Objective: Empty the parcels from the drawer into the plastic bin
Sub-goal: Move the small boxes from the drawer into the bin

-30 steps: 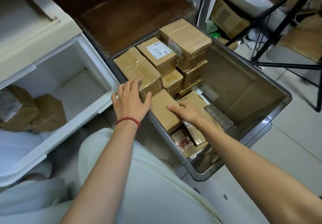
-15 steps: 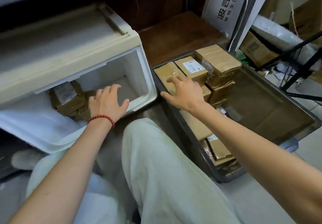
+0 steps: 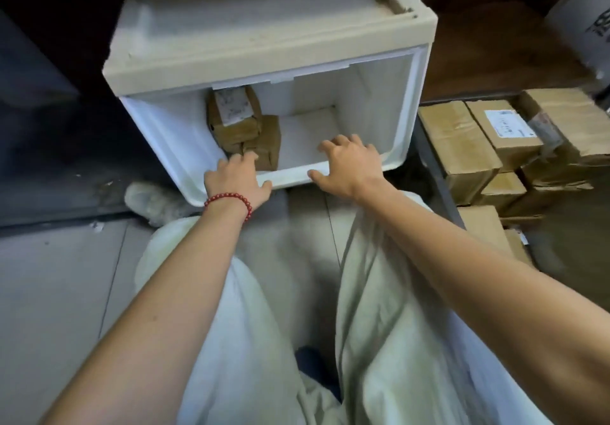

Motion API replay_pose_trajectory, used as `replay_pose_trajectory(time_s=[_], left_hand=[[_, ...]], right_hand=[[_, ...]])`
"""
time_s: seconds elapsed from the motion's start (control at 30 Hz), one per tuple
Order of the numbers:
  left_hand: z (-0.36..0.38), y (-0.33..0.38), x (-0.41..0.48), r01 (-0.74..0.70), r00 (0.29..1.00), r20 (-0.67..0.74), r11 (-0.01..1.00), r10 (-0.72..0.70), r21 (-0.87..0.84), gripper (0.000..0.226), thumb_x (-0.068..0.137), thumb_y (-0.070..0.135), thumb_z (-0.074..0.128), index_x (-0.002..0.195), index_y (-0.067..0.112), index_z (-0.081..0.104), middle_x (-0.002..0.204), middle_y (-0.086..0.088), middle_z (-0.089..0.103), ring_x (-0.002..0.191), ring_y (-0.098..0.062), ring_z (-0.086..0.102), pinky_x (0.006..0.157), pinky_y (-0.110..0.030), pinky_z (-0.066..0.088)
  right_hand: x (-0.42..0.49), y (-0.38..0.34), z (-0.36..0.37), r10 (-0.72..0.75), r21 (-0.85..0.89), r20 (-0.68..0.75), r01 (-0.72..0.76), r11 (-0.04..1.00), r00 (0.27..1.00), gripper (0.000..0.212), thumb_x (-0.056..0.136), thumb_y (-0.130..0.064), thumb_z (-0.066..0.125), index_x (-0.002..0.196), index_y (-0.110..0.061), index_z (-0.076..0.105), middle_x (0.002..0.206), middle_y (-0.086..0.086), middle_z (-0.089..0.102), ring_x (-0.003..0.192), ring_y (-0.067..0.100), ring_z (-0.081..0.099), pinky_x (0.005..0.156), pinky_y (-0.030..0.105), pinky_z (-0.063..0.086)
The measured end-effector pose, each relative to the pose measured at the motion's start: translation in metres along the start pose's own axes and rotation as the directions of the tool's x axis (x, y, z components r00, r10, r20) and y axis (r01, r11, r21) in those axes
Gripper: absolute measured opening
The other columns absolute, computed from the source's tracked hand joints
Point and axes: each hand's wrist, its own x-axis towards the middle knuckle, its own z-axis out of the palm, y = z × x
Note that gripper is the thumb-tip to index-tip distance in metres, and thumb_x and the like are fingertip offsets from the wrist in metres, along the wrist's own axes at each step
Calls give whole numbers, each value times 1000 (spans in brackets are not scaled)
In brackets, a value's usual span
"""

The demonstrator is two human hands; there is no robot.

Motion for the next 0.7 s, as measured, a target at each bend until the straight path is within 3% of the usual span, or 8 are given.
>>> replay_pose_trajectory(time_s=[0.2,0.37,0.53,0.7], left_hand=[[12,-41,37,60,998,0,993,-60,-101,57,90,40,56,139,16,40,137,-12,46,124,-34,43,96,-46,43],[33,-46,70,4,1000,25,1000,-5,28,59,92,41,52,141,12,37,138,-16,44,123,-36,44,94,-44,42],[57,-51,117,34,996,80,986,-47,161,65,90,53,47,139,12,38,134,-20,47,119,-41,46,99,-51,41],[80,-64,147,56,991,111,985,-75,164,73,87,65,42,139,14,37,135,-18,48,119,-39,48,95,-49,46]], right_hand=[[40,-16,33,-2,11,27,2,1000,1000,60,88,-55,50,139,-23,44,137,7,46,127,29,40,98,41,37],[87,-27,60,-79,-33,20,80,996,997,63,89,-56,50,142,-24,40,142,8,43,131,30,38,102,43,36],[134,-19,91,-40,-61,73,45,997,997,70,84,-56,57,143,-24,35,143,9,38,133,30,34,102,44,36],[184,-9,113,-46,-75,114,55,996,992,80,83,-57,61,147,-24,27,148,8,32,135,31,32,103,46,34]])
